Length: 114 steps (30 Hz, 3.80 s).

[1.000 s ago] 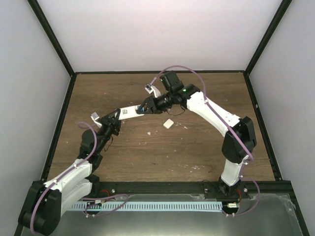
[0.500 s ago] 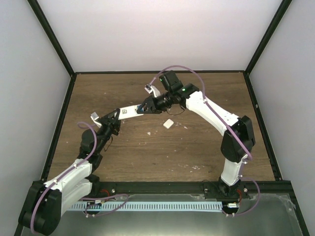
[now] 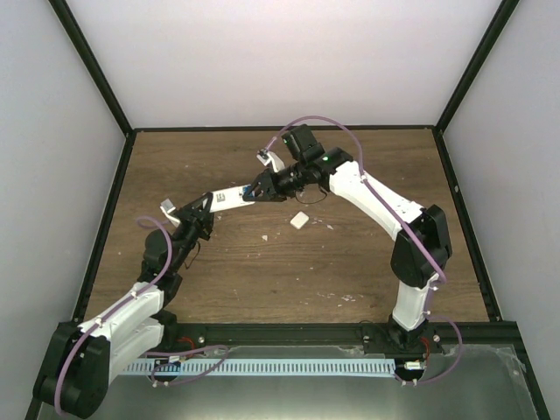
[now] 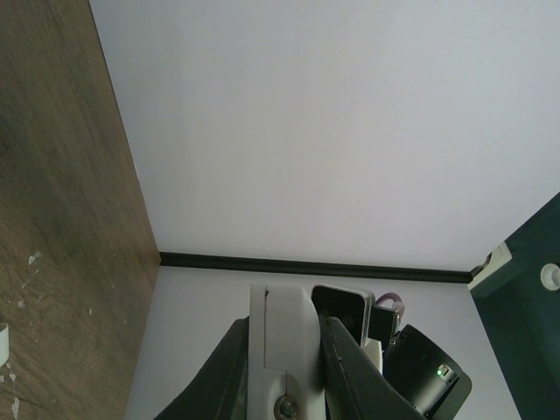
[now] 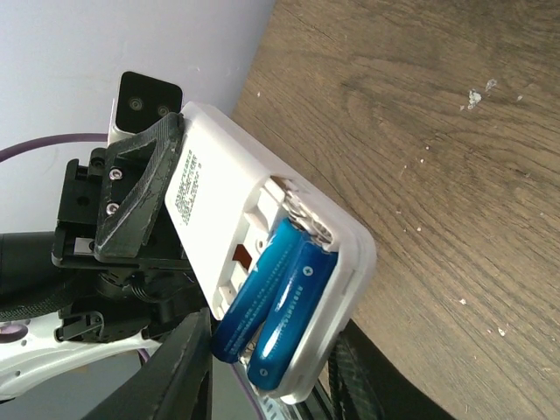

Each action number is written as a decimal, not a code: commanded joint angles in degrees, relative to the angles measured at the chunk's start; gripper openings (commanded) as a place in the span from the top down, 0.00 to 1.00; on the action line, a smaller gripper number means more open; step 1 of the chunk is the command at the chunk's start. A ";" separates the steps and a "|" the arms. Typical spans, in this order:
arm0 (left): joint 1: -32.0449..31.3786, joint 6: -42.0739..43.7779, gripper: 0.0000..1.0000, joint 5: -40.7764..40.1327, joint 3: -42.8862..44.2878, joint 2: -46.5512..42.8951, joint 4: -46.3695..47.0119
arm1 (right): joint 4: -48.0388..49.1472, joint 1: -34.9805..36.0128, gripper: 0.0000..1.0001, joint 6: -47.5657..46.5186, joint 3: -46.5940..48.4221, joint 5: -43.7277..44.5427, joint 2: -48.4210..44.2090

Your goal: Load the batteries into the remote control

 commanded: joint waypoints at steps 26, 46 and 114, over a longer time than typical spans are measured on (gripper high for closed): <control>-0.35 2.73 1.00 3.28 1.98 0.75 3.16 | 3.44 1.20 0.82 0.16 3.54 -3.57 1.81; -0.27 8.72 1.00 5.89 2.07 0.62 7.60 | 11.15 -1.96 0.73 7.20 2.25 -11.31 -0.90; 9.01 30.50 1.00 26.53 14.66 13.18 -15.35 | 8.62 -11.51 0.00 -40.67 -21.32 39.23 -4.33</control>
